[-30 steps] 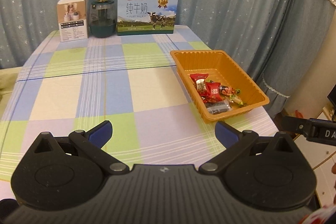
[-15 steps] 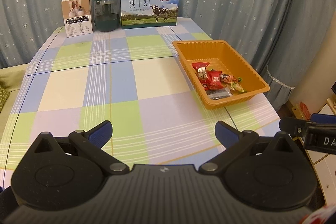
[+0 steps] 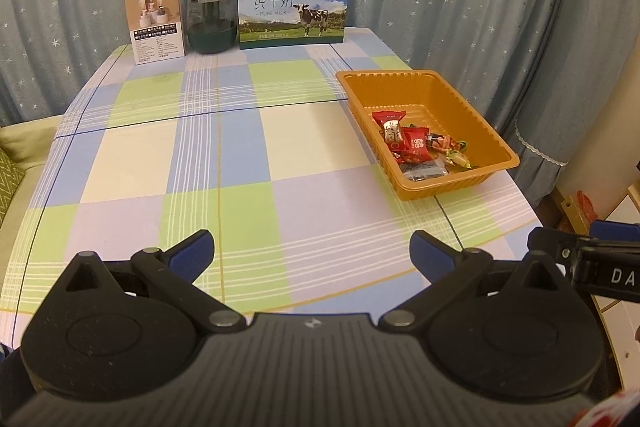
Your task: Organize snacks
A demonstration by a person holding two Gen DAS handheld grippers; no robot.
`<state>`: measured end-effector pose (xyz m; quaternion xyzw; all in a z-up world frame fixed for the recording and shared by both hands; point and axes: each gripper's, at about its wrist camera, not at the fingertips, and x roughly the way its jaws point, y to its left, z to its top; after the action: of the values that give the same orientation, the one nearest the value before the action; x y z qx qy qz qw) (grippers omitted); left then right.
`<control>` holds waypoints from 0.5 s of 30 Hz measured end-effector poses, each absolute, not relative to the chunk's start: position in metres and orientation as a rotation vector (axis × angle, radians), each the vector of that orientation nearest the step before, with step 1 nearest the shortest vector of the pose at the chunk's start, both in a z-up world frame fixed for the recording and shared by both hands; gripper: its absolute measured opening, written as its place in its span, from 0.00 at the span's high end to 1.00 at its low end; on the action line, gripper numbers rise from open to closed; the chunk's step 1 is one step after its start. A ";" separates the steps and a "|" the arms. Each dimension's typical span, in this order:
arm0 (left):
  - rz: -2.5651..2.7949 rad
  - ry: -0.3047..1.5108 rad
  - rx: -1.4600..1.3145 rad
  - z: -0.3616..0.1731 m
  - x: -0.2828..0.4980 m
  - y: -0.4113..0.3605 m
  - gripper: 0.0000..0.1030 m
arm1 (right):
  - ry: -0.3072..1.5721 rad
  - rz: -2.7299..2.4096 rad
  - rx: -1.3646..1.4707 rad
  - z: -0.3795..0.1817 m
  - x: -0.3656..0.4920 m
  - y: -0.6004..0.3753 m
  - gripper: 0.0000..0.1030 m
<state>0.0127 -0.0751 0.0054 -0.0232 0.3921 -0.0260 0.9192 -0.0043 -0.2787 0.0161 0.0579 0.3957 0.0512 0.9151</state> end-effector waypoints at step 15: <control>-0.056 0.800 -0.042 0.006 0.013 -0.078 0.00 | 0.810 0.103 0.125 0.016 -0.003 -0.281 0.16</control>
<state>0.0129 -0.0775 0.0059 -0.0204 0.3894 -0.0275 0.9204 -0.0031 -0.2811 0.0161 0.0609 0.3935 0.0502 0.9159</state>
